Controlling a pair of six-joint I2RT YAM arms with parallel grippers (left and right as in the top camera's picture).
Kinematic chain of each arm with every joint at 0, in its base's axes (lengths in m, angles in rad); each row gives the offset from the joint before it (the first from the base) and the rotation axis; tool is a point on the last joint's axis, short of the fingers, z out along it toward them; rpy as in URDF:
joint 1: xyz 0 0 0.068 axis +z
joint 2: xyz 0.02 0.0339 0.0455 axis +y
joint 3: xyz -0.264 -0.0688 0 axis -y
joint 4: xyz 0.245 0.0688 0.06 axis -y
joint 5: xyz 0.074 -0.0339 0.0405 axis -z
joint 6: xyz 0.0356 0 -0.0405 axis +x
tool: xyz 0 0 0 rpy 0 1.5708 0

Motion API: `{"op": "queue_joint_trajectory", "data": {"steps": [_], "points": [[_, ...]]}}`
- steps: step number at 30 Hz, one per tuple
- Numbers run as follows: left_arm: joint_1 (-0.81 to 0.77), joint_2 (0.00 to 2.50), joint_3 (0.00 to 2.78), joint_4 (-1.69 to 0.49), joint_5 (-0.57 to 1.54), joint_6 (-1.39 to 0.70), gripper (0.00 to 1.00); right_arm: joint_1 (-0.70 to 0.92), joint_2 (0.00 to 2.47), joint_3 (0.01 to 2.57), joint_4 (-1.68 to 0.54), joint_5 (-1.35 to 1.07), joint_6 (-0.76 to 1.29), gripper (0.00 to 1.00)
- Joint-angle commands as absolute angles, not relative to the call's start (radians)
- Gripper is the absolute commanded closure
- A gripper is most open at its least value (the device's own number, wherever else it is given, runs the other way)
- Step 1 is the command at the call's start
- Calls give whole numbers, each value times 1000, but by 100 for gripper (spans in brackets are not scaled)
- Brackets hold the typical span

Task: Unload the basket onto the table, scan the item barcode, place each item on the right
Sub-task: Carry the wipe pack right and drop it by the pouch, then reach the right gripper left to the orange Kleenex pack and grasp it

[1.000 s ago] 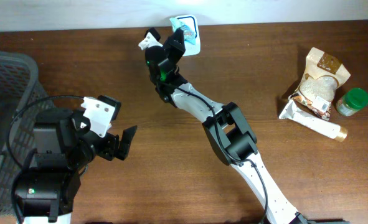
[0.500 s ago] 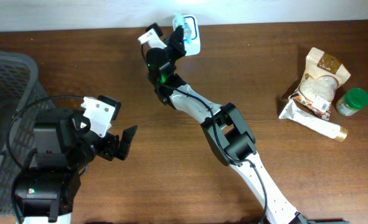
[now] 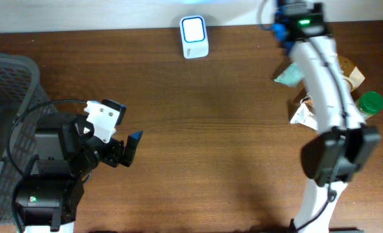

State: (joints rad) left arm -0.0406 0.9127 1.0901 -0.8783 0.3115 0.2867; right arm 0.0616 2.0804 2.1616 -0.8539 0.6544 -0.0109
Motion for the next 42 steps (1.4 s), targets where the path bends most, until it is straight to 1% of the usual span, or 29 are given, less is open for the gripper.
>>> {"op": "queue_joint_trajectory", "data": {"steps": [1,4,6,9,12,13,15,18,20,21,23,26,29,31,33,34,35,38,39,42], "points": [[-37,911,1093,-878,326,273,1,-151,2043,2157,-956,204,136,96],[-37,911,1093,-878,326,273,1,-359,2064,2130,-1025,-2,167,96],[-37,911,1093,-878,326,273,1,-413,2064,2115,-1011,-71,167,96],[-37,911,1093,-878,326,273,1,-378,2063,2115,-994,-154,166,96],[-37,911,1093,-878,326,273,1,-255,2061,2115,-1048,-164,139,96],[-37,911,1093,-878,326,273,1,-190,2061,2115,-1088,-145,136,96],[-37,911,1093,-878,326,273,1,-91,2061,2115,-1147,-146,136,83],[-37,911,1093,-878,326,273,1,81,2061,2115,-1172,-146,82,74],[-37,911,1093,-878,326,273,1,160,2061,2115,-1175,-147,83,46],[-37,911,1093,-878,326,273,1,201,2062,2115,-1179,-147,82,30],[-37,911,1093,-878,326,273,1,281,2062,2115,-1187,-147,68,17],[-37,911,1093,-878,326,273,1,355,2062,2115,-1186,-146,30,8],[-37,911,1093,-836,326,273,1,376,2062,2115,-1186,-146,30,8],[-36,910,1093,-864,314,273,1,375,2062,2115,-1186,-147,30,7],[-31,906,1093,-897,185,187,1,377,2064,2114,-1186,-156,28,7],[-19,892,1093,-899,187,187,1,380,2068,2112,-1186,-185,-8,7],[-5,864,1098,-895,189,187,1,393,2082,2091,-1170,-291,-82,9],[83,738,1144,-918,133,200,1,448,2126,1999,-1029,-468,-101,20],[101,722,1149,-926,134,208,1,476,2142,1983,-992,-484,-102,21],[145,683,1151,-954,135,225,1,633,2215,1977,-853,-474,-180,21]]}}
